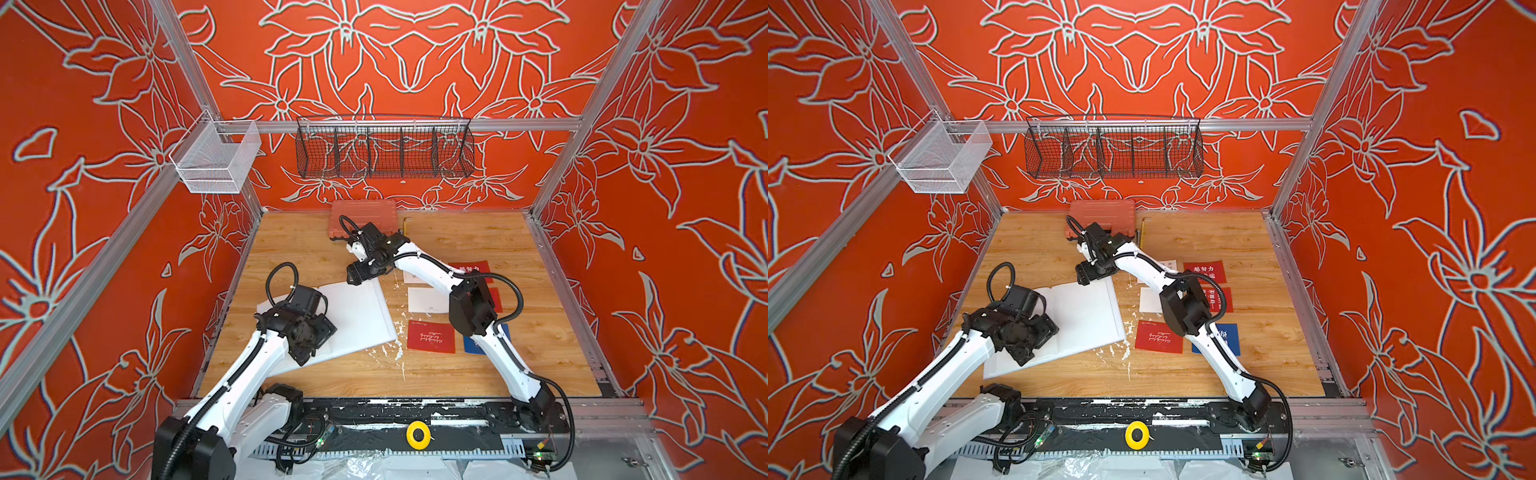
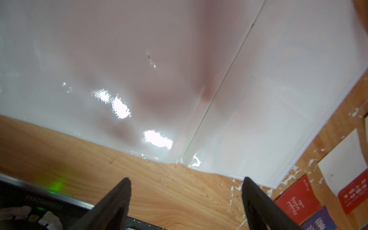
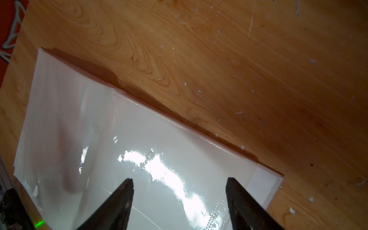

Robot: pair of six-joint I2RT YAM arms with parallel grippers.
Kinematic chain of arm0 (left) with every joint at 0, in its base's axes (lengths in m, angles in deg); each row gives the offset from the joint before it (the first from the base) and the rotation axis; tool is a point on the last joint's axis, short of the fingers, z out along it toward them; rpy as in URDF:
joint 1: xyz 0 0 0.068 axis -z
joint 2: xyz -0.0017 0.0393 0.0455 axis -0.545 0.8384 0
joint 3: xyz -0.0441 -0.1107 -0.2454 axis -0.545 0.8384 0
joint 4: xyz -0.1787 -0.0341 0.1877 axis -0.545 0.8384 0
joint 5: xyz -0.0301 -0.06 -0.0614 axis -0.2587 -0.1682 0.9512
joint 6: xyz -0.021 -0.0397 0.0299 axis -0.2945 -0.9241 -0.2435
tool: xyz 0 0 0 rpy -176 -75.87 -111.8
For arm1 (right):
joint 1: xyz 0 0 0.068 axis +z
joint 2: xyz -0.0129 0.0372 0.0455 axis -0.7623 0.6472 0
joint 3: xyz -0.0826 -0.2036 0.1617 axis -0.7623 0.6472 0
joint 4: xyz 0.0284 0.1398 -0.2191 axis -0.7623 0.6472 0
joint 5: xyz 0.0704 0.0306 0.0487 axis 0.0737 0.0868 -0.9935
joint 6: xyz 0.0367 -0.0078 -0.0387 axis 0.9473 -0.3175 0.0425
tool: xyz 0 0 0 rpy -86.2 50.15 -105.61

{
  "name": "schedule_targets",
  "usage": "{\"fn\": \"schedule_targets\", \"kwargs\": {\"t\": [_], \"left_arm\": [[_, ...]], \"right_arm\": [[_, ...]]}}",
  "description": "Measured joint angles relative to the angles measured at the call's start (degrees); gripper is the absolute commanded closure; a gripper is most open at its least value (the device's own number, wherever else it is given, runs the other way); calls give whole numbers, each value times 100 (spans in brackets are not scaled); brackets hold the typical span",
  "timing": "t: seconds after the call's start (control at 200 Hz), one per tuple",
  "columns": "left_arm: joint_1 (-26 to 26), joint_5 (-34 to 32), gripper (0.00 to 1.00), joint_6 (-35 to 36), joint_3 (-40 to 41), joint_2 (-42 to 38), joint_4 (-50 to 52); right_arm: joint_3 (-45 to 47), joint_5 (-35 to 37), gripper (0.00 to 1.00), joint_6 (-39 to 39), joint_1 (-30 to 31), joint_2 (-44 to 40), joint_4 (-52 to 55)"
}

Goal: Place the photos into the photo albums
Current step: Adjust the photo album at the center of the board.

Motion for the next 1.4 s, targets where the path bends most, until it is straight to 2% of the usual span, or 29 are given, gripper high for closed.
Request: {"fn": "schedule_targets", "kwargs": {"t": [0.175, 0.525, 0.716, 0.851, 1.091, 1.401], "left_arm": [[153, 0, 15, -299, 319, 227, -13], [188, -190, 16, -866, 1132, -197, -466], [190, -334, 16, -846, 986, 330, -726], [197, -400, 16, -726, 737, 874, -820], [160, -444, 16, -376, 411, 1453, -785], [94, -503, 16, 245, -232, 2282, -826]], "right_arm": [[-428, -170, 24, -37, -4, 168, 39], [-868, -404, 24, -52, -70, 629, -83], [-1034, -382, 24, -55, -116, 1058, -46], [-1064, -321, 25, -52, -149, 1069, -9], [-415, -114, 26, -61, -155, 741, -262], [1390, 597, 25, -17, -249, -315, -621]]}}
